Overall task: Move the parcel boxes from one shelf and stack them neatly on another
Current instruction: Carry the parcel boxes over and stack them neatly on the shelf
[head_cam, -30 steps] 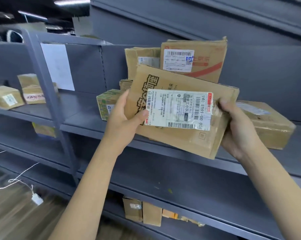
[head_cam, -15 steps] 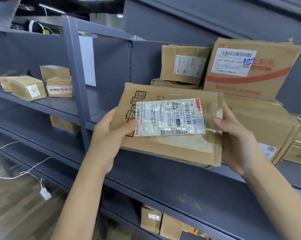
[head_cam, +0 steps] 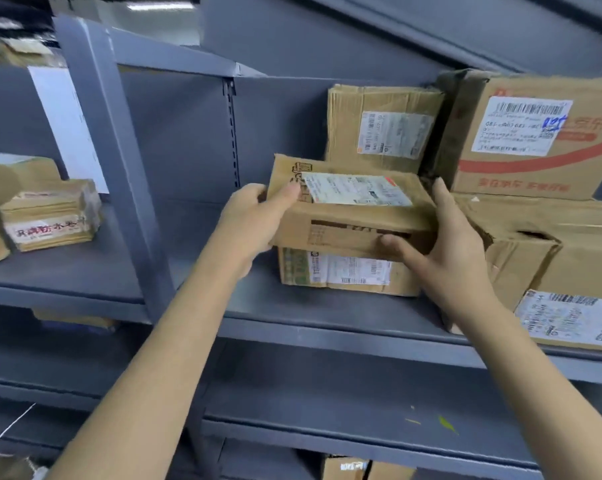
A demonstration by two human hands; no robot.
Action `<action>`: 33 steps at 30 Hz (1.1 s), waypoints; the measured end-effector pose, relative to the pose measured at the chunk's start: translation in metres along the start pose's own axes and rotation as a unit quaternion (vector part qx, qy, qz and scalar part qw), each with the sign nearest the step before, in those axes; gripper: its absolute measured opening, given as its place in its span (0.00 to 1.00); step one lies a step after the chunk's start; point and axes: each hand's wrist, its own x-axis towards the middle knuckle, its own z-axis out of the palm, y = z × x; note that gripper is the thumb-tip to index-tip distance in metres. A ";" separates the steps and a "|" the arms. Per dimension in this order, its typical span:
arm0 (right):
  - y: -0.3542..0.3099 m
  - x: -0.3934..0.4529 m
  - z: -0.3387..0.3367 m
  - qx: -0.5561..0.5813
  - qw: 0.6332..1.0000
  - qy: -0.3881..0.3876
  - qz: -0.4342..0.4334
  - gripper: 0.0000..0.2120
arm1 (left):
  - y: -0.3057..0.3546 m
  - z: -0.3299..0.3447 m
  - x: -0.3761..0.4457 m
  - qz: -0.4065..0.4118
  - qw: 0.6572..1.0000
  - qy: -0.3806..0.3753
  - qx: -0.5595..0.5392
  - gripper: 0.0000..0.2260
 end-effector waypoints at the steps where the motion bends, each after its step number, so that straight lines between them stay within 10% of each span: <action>1: 0.005 0.010 0.002 -0.026 1.000 0.011 0.009 0.40 | 0.001 0.007 0.011 0.017 0.999 -0.016 0.041 0.12; 10: 0.039 0.046 0.029 -0.319 0.945 -0.020 -0.069 0.24 | -0.023 0.048 0.053 0.113 0.972 -0.085 0.187 0.22; 33: 0.048 0.057 0.029 -0.306 0.945 -0.036 -0.111 0.27 | -0.061 0.045 0.074 0.141 0.979 -0.092 0.119 0.35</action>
